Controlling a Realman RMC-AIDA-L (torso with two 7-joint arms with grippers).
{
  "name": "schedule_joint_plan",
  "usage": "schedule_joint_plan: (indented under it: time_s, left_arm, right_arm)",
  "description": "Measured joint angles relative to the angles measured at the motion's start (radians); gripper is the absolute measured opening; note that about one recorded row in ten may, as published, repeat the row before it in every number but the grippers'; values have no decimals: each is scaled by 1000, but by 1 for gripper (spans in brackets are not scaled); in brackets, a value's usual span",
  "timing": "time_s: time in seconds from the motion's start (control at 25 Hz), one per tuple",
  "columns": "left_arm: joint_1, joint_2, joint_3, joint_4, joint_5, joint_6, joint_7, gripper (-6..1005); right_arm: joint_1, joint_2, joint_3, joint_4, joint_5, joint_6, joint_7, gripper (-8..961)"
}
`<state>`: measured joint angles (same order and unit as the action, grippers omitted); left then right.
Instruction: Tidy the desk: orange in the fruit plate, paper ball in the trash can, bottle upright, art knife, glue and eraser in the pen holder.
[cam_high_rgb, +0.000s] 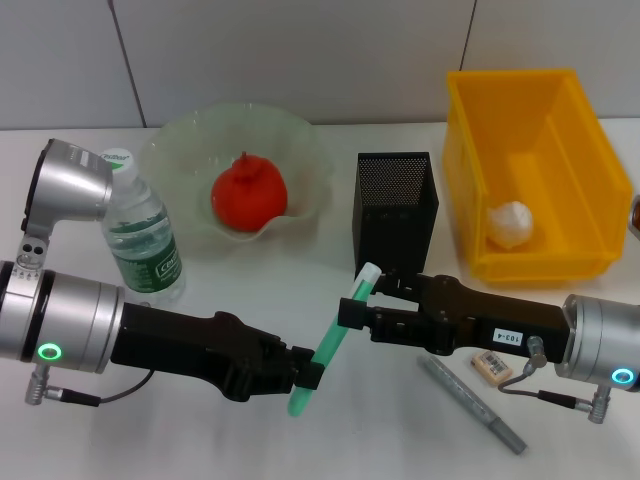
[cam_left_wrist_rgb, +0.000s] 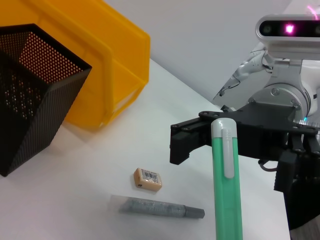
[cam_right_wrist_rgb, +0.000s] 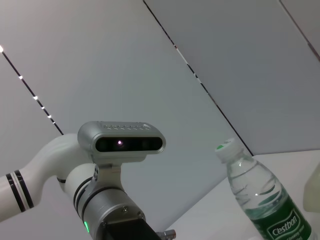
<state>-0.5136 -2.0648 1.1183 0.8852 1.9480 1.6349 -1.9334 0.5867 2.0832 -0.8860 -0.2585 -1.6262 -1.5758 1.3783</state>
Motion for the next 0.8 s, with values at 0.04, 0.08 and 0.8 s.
schedule_joint_plan:
  time_s: [0.04, 0.08, 0.8]
  left_arm:
    - [0, 0, 0, 0, 0, 0, 0, 225]
    - [0, 0, 0, 0, 0, 0, 0, 225]
    - [-2, -3, 8, -1, 0, 2, 0, 237]
  right_arm:
    - [0, 0, 0, 0, 0, 0, 0, 823]
    - [0, 0, 0, 0, 0, 0, 0, 823]
    - [7, 0, -13, 1, -3, 5, 4, 802]
